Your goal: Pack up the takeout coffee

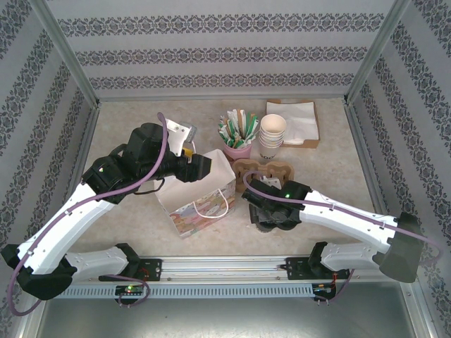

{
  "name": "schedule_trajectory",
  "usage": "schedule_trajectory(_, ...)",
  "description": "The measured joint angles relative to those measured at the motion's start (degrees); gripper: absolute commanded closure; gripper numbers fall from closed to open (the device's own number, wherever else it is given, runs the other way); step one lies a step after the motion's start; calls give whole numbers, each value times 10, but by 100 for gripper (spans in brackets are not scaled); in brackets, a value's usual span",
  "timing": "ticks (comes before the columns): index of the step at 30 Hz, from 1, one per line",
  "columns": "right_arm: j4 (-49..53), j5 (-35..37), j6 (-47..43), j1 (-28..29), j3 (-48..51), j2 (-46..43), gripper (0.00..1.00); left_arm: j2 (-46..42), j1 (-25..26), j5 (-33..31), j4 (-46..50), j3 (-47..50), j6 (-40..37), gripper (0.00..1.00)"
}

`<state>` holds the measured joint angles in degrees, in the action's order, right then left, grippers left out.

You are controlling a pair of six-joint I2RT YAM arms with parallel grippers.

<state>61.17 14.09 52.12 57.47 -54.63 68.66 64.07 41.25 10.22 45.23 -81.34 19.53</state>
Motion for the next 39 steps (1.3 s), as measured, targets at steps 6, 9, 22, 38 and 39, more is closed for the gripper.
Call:
schedule_trajectory(6, 12, 0, -5, -4, -7, 0, 18, 4, 0, 0, 0, 0, 0, 28)
schedule_trajectory(9, 14, 0, -10, -6, -13, 0, 17, 6, 0, 0, 0, 0, 0, 28)
schedule_trajectory(22, 11, 30, -103, -11, -61, -39, 26, 5, 0, -5, 0, -1, 0, 29)
schedule_trajectory(38, -164, 43, -832, -50, -3, -213, 46, -75, 0, -59, 26, 2, -23, 28)
schedule_trajectory(39, -163, 22, -866, -66, 3, -214, 47, -85, 0, -65, 28, 6, -27, 28)
